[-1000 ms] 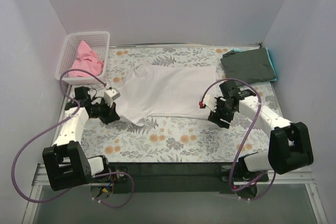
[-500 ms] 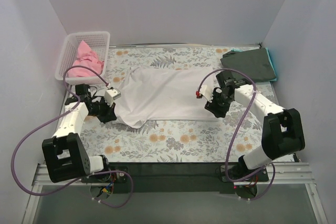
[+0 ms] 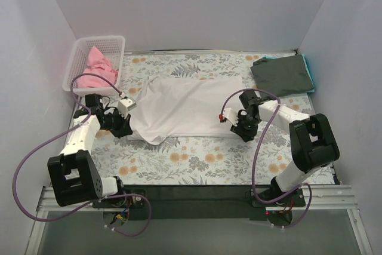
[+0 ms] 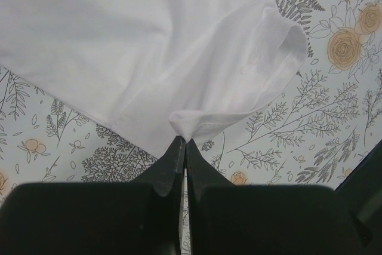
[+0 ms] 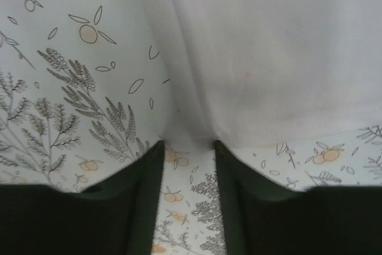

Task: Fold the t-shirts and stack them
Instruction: Flatten the tshirt out

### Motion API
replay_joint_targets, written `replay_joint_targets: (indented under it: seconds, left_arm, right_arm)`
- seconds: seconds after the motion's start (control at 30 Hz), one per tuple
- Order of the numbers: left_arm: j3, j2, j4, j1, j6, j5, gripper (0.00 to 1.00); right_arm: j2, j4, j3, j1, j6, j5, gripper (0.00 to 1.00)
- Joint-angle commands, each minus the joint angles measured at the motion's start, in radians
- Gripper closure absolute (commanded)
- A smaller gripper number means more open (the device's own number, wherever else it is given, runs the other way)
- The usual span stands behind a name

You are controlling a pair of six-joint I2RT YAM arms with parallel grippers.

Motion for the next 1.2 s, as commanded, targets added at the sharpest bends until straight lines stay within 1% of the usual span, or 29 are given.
replay_joint_targets:
  seconds: [0.0, 0.03, 0.07, 0.1, 0.17, 0.2, 0.27, 0.3, 0.33, 0.47, 0.53, 0.57, 0.6, 0.67, 0.7, 0.73, 0.8, 0.83, 0.87, 0.97, 1.03, 1.07, 1.1, 1.17]
  left_arm:
    - [0.039, 0.002, 0.017, 0.004, -0.030, 0.010, 1.00]
    - [0.044, 0.004, 0.017, 0.004, -0.037, 0.010, 1.00]
    - [0.053, 0.002, 0.012, 0.004, -0.053, 0.017, 1.00]
    - [0.062, 0.001, 0.011, 0.004, -0.063, 0.022, 1.00]
    - [0.107, -0.004, 0.026, 0.004, -0.102, 0.031, 1.00]
    - [0.128, -0.003, 0.038, 0.004, -0.157, 0.037, 1.00]
    - [0.209, 0.016, 0.078, 0.004, -0.221, 0.042, 1.00]
    - [0.269, 0.039, 0.104, 0.004, -0.269, 0.049, 1.00]
    - [0.295, 0.051, 0.121, 0.004, -0.292, 0.059, 1.00]
    - [0.476, 0.145, 0.222, 0.004, -0.442, 0.071, 1.00]
    - [0.576, 0.177, 0.276, 0.005, -0.522, 0.065, 1.00]
    - [0.602, 0.192, 0.294, 0.004, -0.553, 0.053, 1.00]
    - [0.668, 0.206, 0.322, 0.004, -0.603, 0.034, 1.00]
    - [0.758, 0.202, 0.375, 0.005, -0.680, 0.016, 1.00]
    - [0.797, 0.185, 0.394, 0.007, -0.698, 0.014, 1.00]
    - [0.814, 0.168, 0.438, 0.005, -0.735, 0.005, 1.00]
    - [0.805, 0.105, 0.512, 0.005, -0.775, -0.010, 1.00]
    - [0.790, 0.052, 0.564, 0.005, -0.781, -0.020, 1.00]
    - [0.750, -0.019, 0.630, 0.005, -0.800, -0.064, 1.00]
    - [0.620, -0.195, 0.783, 0.005, -0.792, -0.125, 1.00]
    - [0.572, -0.260, 0.828, 0.005, -0.780, -0.162, 1.00]
    - [0.537, -0.295, 0.868, 0.007, -0.775, -0.173, 1.00]
    - [0.520, -0.350, 0.879, 0.005, -0.768, -0.179, 1.00]
    - [0.497, -0.401, 0.893, 0.005, -0.761, -0.205, 1.00]
  right_arm:
    - [0.014, 0.065, -0.028, 0.019, 0.026, 0.004, 0.72]
    - [0.013, 0.071, -0.037, 0.022, 0.033, 0.016, 0.80]
    - [0.008, 0.077, -0.052, 0.027, 0.038, 0.023, 0.95]
    - [-0.003, 0.077, -0.051, 0.027, 0.043, 0.030, 0.99]
    - [-0.023, 0.076, -0.040, 0.025, 0.063, 0.062, 0.99]
    - [-0.052, 0.076, -0.010, 0.024, 0.069, 0.075, 0.99]
    - [-0.090, 0.074, 0.039, 0.008, 0.078, 0.105, 0.99]
    - [-0.096, 0.071, 0.097, -0.001, 0.079, 0.113, 0.99]
    - [-0.099, 0.068, 0.162, -0.016, 0.080, 0.115, 0.99]
    - [-0.074, 0.048, 0.318, -0.041, 0.058, 0.136, 0.99]
    - [-0.051, 0.048, 0.421, -0.062, 0.053, 0.158, 0.99]
    - [-0.046, 0.047, 0.455, -0.067, 0.055, 0.170, 0.99]
    - [-0.041, 0.048, 0.510, -0.073, 0.056, 0.177, 0.99]
    - [-0.044, 0.048, 0.640, -0.078, 0.061, 0.228, 0.99]
    - [-0.052, 0.048, 0.670, -0.078, 0.069, 0.243, 0.99]
    - [-0.063, 0.048, 0.729, -0.078, 0.073, 0.260, 0.99]
    - [-0.093, 0.050, 0.797, -0.078, 0.087, 0.279, 0.99]
    - [-0.122, 0.051, 0.814, -0.078, 0.092, 0.285, 0.99]
    - [-0.159, 0.066, 0.842, -0.078, 0.104, 0.312, 0.99]
    - [-0.288, 0.143, 0.810, -0.078, 0.119, 0.343, 0.99]
    - [-0.345, 0.165, 0.776, -0.079, 0.121, 0.345, 0.99]
    - [-0.398, 0.186, 0.764, -0.078, 0.124, 0.345, 0.99]
    - [-0.427, 0.198, 0.753, -0.078, 0.129, 0.348, 0.99]
    - [-0.496, 0.208, 0.736, -0.079, 0.135, 0.354, 0.99]
